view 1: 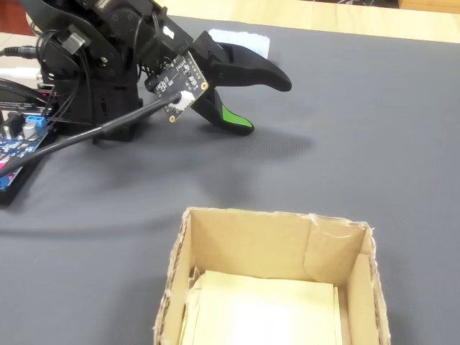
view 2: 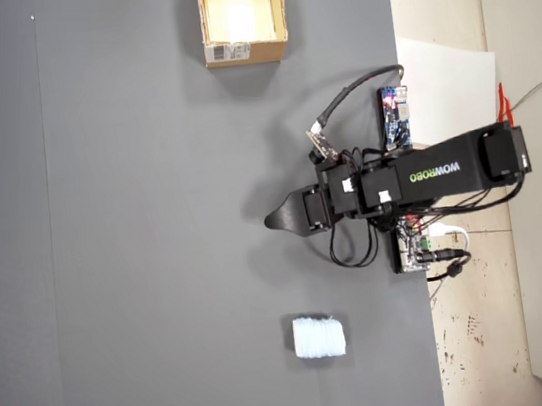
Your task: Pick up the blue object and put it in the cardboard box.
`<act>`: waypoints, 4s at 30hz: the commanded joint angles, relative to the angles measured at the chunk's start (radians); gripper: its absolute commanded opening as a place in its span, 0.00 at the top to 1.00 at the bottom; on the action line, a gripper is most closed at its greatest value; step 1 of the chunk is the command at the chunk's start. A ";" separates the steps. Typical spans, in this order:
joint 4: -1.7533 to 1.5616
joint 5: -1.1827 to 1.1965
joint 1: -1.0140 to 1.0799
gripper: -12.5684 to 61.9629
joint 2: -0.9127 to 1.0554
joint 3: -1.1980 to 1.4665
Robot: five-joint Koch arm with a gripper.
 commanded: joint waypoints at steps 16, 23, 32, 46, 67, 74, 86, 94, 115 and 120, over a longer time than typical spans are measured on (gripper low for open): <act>0.057 0.003 0.000 0.37 0.084 0.035; 0.057 0.003 0.000 0.37 0.083 0.035; 0.060 0.003 0.006 0.37 0.083 0.035; 0.060 0.002 0.006 0.37 0.083 0.035; 0.060 0.002 0.006 0.37 0.081 0.035; 0.060 0.002 0.006 0.37 0.081 0.035; 0.060 0.003 0.008 0.37 0.081 0.035; 0.058 0.005 0.012 0.37 0.083 0.035; 0.578 0.009 -0.295 0.37 0.084 -0.477; 0.658 0.012 -0.440 0.37 0.078 -0.577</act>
